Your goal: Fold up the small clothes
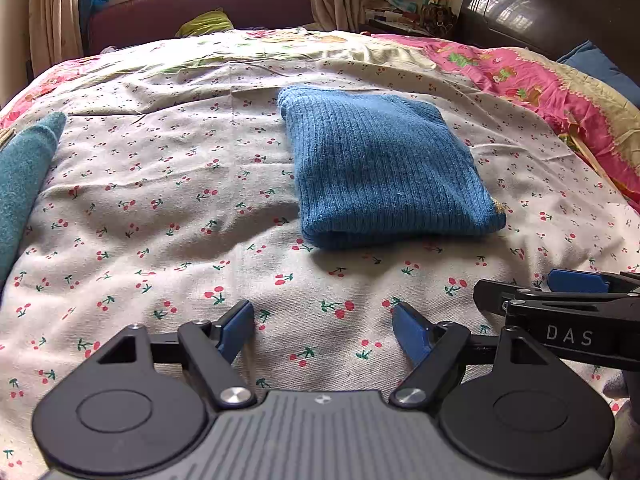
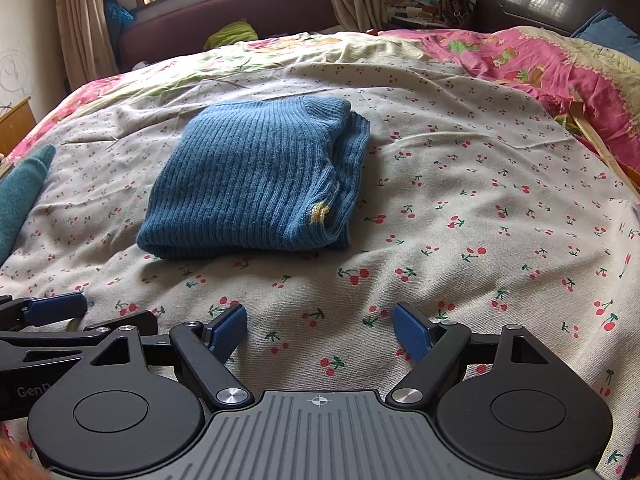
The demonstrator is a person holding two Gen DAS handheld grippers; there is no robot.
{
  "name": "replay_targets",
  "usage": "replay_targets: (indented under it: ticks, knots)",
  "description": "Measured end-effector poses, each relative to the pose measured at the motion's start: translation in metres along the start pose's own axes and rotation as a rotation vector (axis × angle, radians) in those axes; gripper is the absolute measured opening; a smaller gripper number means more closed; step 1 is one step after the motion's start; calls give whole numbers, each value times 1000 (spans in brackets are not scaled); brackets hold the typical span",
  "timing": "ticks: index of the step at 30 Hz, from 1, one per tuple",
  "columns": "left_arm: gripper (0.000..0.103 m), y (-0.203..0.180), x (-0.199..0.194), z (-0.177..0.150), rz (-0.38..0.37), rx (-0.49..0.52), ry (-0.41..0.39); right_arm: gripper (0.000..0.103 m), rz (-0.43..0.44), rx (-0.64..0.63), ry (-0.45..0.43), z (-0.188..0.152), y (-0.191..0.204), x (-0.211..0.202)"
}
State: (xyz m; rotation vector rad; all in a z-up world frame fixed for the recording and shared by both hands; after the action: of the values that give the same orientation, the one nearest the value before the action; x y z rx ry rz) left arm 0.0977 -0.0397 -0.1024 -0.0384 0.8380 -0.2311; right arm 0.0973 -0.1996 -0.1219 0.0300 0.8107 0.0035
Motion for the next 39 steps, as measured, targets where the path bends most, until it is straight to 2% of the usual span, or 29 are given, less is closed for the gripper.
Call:
replay_targets:
  ticks: [39]
  knots:
    - [87,0,0,-1,-3,-8,0,82,-7,-12,-3,0,1,-2]
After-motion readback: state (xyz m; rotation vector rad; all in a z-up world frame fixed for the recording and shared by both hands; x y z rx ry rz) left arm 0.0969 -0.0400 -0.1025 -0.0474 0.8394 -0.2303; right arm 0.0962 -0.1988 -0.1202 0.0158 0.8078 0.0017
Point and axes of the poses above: each gripper's, at about its wrist camera, not at the fingertips, and x roughly the way its jaws point, y to its left, z to its top, the point moved 10 cm from there along x, roughly the way its jaws point, and after that the axes turned 3 degrees about -z, right-handed, at the moved point
